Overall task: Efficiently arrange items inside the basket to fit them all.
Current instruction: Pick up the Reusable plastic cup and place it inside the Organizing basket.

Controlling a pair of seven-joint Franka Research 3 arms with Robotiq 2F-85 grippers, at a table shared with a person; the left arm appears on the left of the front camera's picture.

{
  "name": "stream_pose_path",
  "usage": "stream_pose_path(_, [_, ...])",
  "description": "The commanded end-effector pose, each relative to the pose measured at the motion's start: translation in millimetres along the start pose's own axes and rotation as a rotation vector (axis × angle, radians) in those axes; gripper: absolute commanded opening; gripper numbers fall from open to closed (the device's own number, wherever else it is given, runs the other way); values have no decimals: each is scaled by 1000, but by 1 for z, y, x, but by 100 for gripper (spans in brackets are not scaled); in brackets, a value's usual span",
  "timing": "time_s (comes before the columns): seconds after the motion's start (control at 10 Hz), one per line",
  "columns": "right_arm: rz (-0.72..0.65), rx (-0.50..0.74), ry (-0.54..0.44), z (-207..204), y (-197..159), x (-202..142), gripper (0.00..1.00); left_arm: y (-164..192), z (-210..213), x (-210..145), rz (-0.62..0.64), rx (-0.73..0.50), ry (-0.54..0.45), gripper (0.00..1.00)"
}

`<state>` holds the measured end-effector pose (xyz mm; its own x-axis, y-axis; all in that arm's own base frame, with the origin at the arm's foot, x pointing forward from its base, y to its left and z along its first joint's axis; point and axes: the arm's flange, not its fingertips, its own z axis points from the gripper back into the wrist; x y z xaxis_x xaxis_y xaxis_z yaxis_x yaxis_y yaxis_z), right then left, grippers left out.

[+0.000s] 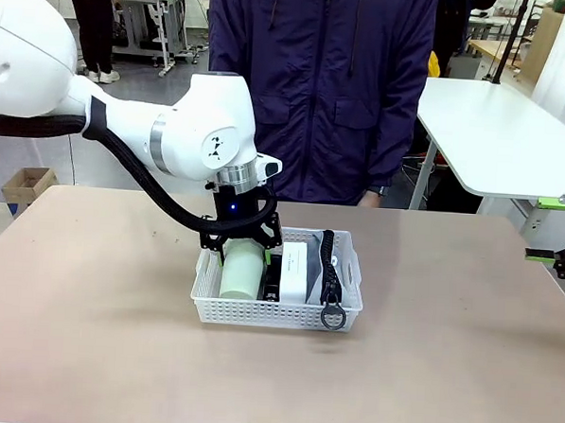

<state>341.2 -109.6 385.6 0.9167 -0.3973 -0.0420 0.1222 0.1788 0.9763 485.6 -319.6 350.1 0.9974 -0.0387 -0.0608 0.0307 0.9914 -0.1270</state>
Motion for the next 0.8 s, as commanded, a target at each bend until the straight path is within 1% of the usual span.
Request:
stream_pose_path(0.0, [-11,7,1,1,5,-1,100,-4,1,5,25,42,-1,100])
stream_pose_path(0.2, [-11,7,1,1,5,-1,100,-3,4,4,28,33,-5,100])
stream_pose_path(0.4, [-11,7,1,1,5,-1,100,1,12,-1,19,-6,-20,100])
stream_pose_path(0.5, [-11,7,1,1,5,-1,100,5,20,-7,7,-30,-20,100])
stream_pose_path(0.6, [-11,7,1,1,5,-1,100,14,36,-18,-17,-81,-33,100])
stream_pose_path(0.7, [-11,7,1,1,5,-1,100,30,56,-32,-70,-142,-18,100])
